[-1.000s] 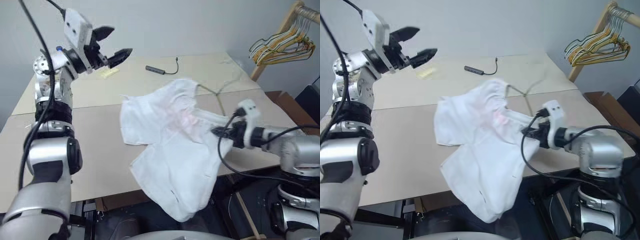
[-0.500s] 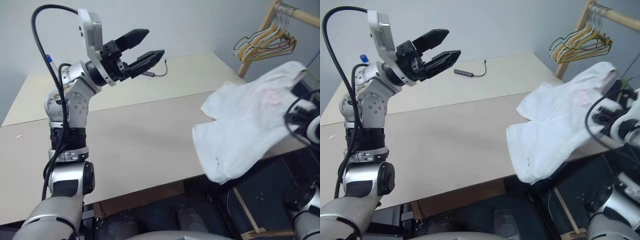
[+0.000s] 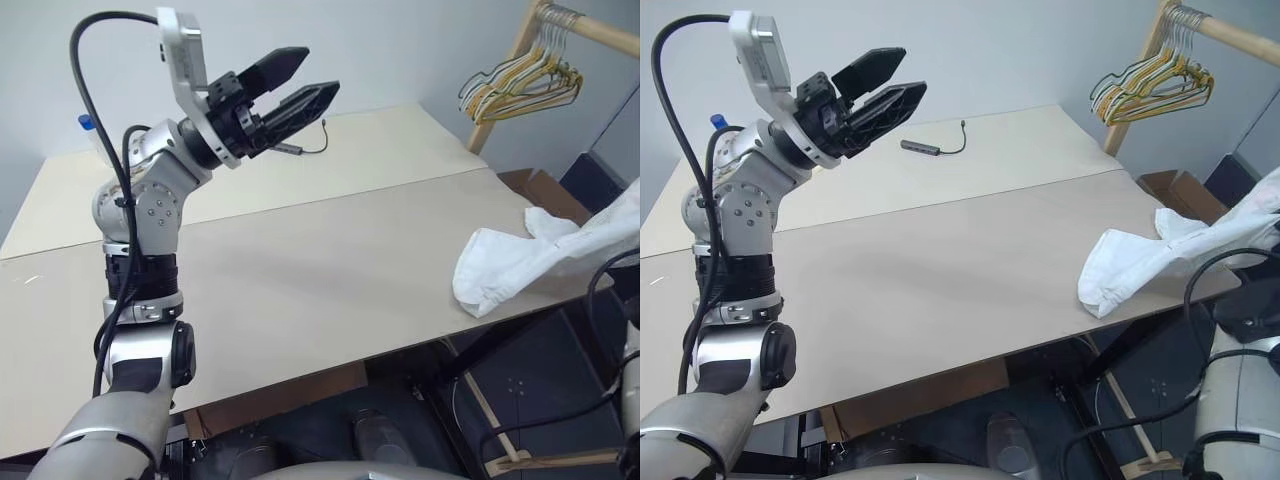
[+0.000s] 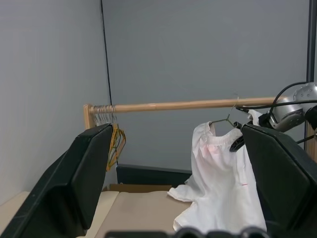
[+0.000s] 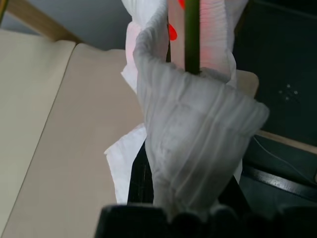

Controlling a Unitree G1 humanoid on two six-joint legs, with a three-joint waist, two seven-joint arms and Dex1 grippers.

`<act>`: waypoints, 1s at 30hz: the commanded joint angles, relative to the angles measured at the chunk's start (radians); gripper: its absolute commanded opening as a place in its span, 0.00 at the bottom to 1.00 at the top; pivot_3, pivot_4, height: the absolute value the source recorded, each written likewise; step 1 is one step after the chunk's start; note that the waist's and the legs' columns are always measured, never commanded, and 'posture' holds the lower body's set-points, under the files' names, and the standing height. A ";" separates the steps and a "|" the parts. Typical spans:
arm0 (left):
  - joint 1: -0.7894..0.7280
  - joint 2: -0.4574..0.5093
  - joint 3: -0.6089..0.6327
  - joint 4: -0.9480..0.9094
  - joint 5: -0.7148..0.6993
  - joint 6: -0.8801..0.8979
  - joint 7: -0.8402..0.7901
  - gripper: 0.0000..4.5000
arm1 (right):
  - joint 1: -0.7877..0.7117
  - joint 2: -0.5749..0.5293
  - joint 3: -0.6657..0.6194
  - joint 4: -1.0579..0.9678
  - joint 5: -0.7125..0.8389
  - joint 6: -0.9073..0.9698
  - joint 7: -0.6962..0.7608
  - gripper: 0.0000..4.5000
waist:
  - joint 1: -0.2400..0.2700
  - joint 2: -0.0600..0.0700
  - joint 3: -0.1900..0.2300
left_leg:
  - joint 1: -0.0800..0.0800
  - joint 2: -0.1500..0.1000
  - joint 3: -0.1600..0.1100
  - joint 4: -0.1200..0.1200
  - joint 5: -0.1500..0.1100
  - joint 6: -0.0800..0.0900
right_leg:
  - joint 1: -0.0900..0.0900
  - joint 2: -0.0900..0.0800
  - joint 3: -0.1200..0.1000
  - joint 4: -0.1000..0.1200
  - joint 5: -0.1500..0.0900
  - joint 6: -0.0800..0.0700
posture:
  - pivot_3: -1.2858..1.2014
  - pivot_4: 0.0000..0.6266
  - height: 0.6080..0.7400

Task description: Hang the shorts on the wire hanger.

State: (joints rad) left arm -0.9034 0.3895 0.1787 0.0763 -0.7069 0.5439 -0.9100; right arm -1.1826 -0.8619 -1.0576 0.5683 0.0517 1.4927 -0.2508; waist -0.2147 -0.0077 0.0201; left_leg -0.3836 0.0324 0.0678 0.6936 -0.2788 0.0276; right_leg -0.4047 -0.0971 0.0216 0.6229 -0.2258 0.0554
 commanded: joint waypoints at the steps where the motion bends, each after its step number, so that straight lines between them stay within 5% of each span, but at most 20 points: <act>1: -0.007 0.011 -0.003 -0.054 -0.009 0.000 0.006 1.00 | -0.025 -0.023 -0.041 0.035 -0.008 -0.066 -0.059 0.00 | 0.001 0.000 0.000 | 0.000 0.000 0.000 0.000 0.000 0.000 | 0.000 0.000 0.000 0.000 0.000 0.000 | 0.43 0.00 1.00; 11: 0.006 0.020 -0.012 -0.080 -0.011 0.014 0.009 1.00 | 0.060 -0.070 0.012 0.147 0.048 -0.200 -0.026 0.00 | 0.001 0.000 0.000 | 0.001 0.000 0.000 0.000 0.000 0.000 | 0.001 0.000 0.000 -0.001 0.000 0.000 | 0.43 0.00 1.00; 27: 0.009 0.035 -0.020 -0.113 -0.014 0.035 0.023 1.00 | 0.386 0.027 0.298 -0.174 0.036 -0.377 0.106 1.00 | 0.001 0.001 0.000 | 0.002 0.000 0.001 0.000 0.000 0.000 | 0.002 0.001 0.002 -0.001 0.000 0.001 | 0.43 0.00 1.00; 30: 0.012 0.038 -0.020 -0.112 -0.014 0.034 0.018 1.00 | 0.489 0.074 0.342 -0.277 0.003 -0.540 0.082 1.00 | 0.000 0.001 0.000 | 0.002 0.000 0.001 -0.001 0.000 0.000 | 0.002 0.001 0.002 0.000 0.000 0.001 | 0.43 0.00 1.00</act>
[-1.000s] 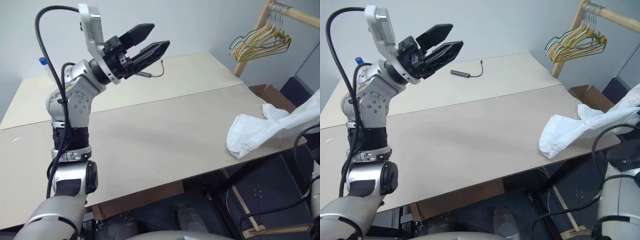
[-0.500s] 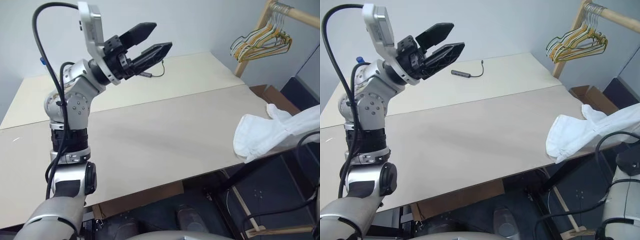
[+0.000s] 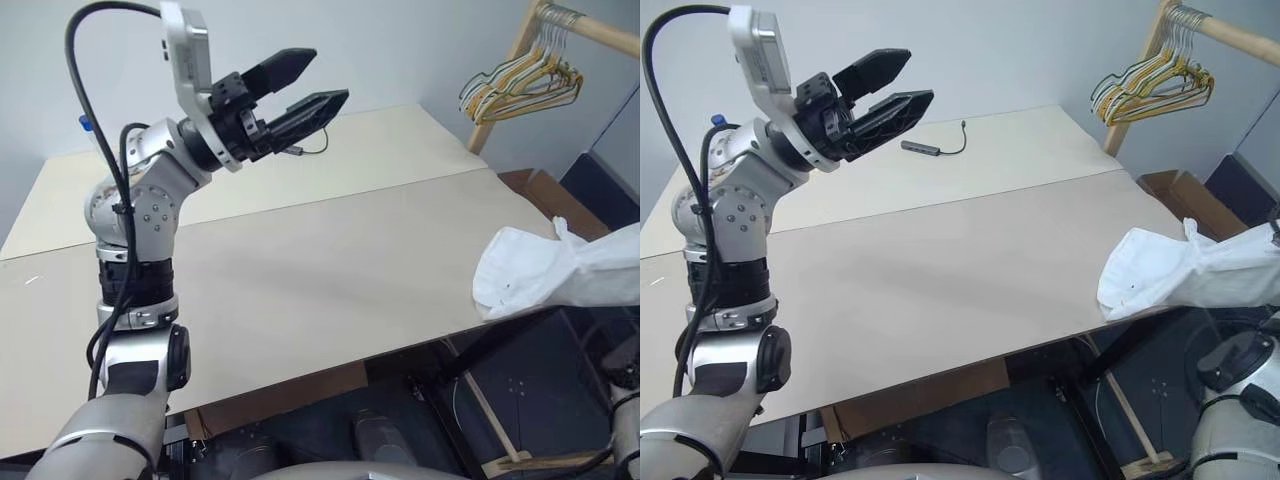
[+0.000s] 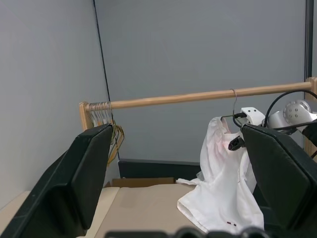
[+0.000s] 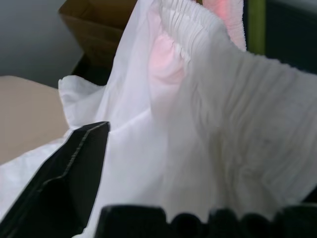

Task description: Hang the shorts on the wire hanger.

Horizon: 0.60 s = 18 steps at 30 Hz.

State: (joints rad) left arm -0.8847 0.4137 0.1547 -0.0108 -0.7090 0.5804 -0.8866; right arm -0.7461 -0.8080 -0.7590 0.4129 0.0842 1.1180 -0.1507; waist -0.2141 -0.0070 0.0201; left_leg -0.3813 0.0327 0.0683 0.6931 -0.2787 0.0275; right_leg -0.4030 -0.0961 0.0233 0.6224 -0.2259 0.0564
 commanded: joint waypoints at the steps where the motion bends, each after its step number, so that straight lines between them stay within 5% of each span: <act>1: -0.005 0.014 0.004 -0.024 -0.011 -0.004 -0.007 1.00 | 0.073 0.036 0.045 -0.150 -0.030 -0.193 -0.025 1.00 | -0.001 0.000 0.000 | 0.000 0.000 0.000 0.000 0.000 0.000 | 0.000 0.000 0.000 0.000 0.000 0.000 | 0.43 0.00 1.00; 18: -0.018 0.028 -0.014 0.008 0.002 -0.021 -0.049 1.00 | 0.434 0.230 0.166 -0.376 -0.182 -0.957 -0.182 1.00 | -0.025 0.000 0.000 | 0.003 0.000 0.002 0.000 0.000 0.000 | 0.000 0.000 0.004 0.001 0.000 0.001 | 0.42 0.00 1.00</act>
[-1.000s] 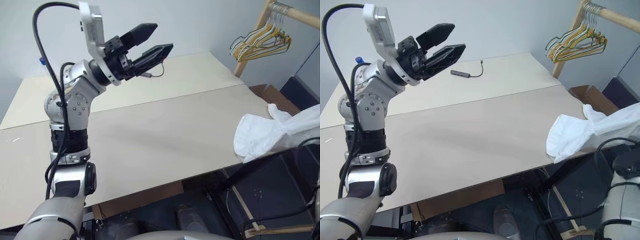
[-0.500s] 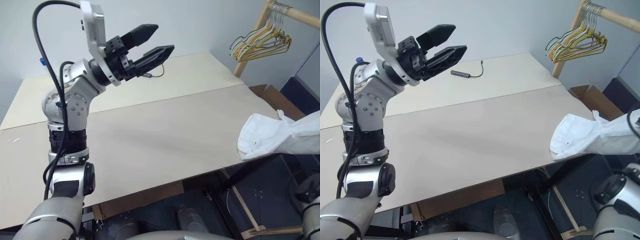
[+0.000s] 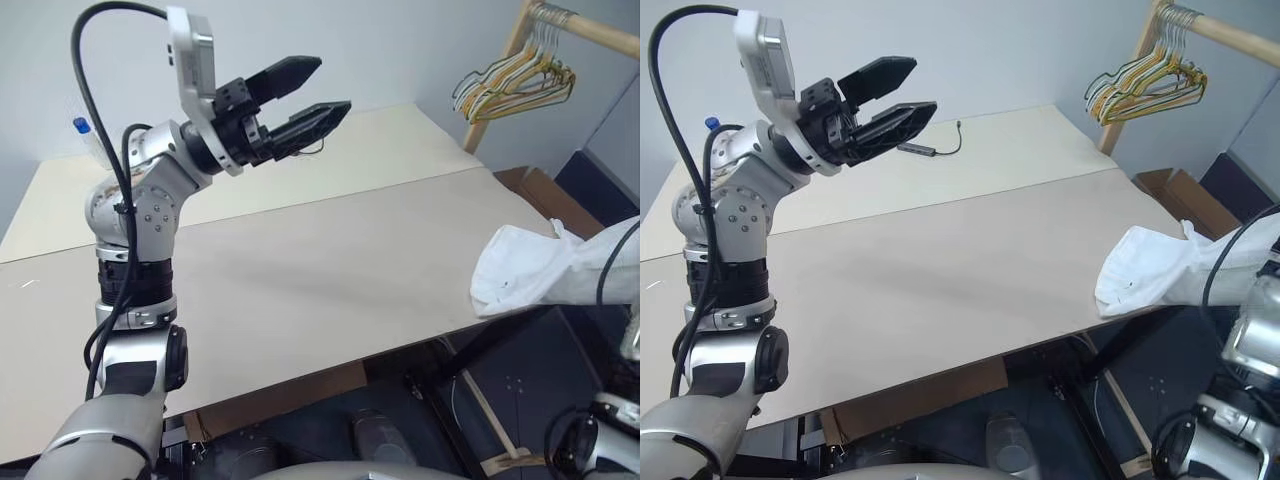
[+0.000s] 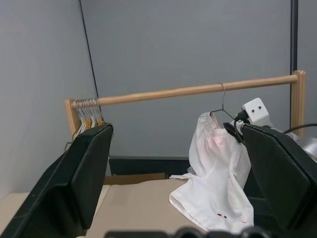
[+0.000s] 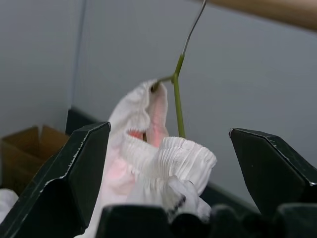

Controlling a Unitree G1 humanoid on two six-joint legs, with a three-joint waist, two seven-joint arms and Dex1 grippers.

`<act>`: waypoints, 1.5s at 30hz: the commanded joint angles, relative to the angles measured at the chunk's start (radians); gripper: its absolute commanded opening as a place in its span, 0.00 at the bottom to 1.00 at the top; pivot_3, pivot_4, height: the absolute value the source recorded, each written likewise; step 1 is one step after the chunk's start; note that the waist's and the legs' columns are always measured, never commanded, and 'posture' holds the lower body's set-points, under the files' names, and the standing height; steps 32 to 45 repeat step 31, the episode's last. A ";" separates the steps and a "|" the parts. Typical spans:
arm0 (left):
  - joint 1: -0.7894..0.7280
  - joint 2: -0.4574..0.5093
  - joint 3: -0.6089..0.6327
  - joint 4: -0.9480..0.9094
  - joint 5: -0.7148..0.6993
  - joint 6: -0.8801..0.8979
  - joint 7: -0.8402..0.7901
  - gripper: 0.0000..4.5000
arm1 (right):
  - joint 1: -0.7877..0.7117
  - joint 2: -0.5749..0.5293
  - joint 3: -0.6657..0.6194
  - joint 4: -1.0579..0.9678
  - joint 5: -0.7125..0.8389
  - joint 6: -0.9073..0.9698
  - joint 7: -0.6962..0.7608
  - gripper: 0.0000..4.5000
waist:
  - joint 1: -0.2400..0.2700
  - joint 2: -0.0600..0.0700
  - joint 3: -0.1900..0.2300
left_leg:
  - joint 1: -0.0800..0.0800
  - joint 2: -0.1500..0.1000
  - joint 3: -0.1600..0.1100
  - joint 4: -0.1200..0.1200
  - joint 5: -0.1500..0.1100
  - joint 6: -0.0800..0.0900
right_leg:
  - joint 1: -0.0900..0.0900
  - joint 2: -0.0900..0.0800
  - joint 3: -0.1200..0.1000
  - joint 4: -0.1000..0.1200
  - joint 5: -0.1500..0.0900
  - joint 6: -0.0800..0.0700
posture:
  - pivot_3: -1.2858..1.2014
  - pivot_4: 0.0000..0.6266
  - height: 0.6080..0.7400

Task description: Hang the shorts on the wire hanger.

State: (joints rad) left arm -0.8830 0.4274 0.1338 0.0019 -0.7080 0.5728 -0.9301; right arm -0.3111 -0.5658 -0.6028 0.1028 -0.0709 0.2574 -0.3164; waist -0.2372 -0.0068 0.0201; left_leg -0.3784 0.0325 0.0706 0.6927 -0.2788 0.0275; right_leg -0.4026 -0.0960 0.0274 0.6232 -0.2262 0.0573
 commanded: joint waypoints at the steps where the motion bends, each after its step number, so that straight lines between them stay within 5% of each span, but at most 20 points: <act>1: -0.017 0.017 0.007 -0.006 0.003 -0.014 -0.006 1.00 | 0.003 -0.008 0.013 -0.076 -0.024 -0.115 -0.012 1.00 | -0.002 0.000 0.000 | 0.001 0.000 0.000 0.000 0.000 0.000 | 0.000 0.000 0.001 0.000 0.000 0.000 | 0.42 0.00 1.00; 6: 0.020 0.035 0.005 -0.031 0.030 -0.033 0.008 1.00 | 0.041 -0.016 0.064 -0.179 0.024 -0.234 0.123 1.00 | -0.002 0.000 0.000 | 0.005 0.000 0.001 -0.002 0.000 0.000 | 0.001 0.002 0.003 0.000 0.000 0.000 | 0.43 0.00 1.00; 15: 0.297 0.179 -0.013 -0.184 0.148 -0.110 -0.030 1.00 | -0.036 -0.158 0.291 -0.374 0.557 0.030 0.847 1.00 | 0.003 -0.006 0.004 | 0.026 0.000 0.004 -0.013 0.000 0.000 | 0.017 0.004 0.011 -0.005 -0.001 0.001 | 0.48 0.00 1.00; 23: 0.601 0.289 0.059 -0.412 0.180 -0.090 0.045 1.00 | -0.309 -0.140 0.602 -0.113 0.512 0.003 1.263 1.00 | 0.099 -0.012 0.008 | 0.024 0.001 0.006 -0.015 -0.001 0.000 | 0.014 0.005 0.012 -0.010 0.002 -0.002 | 0.54 0.00 1.00; 30: 0.716 0.292 0.097 -0.501 0.180 -0.075 0.115 1.00 | -0.361 -0.104 0.624 -0.004 0.463 -0.043 1.338 1.00 | 0.248 -0.013 0.009 | 0.009 0.001 0.011 -0.012 -0.001 0.000 | -0.001 0.003 0.010 -0.009 0.003 -0.002 | 0.56 0.00 1.00; 45: 0.719 0.292 0.097 -0.501 0.180 -0.078 0.118 1.00 | -0.362 -0.099 0.625 -0.003 0.458 -0.045 1.340 1.00 | 0.248 -0.013 0.009 | 0.007 0.001 0.012 -0.012 -0.001 -0.001 | -0.003 0.003 0.010 -0.009 0.004 -0.003 | 0.56 0.00 1.00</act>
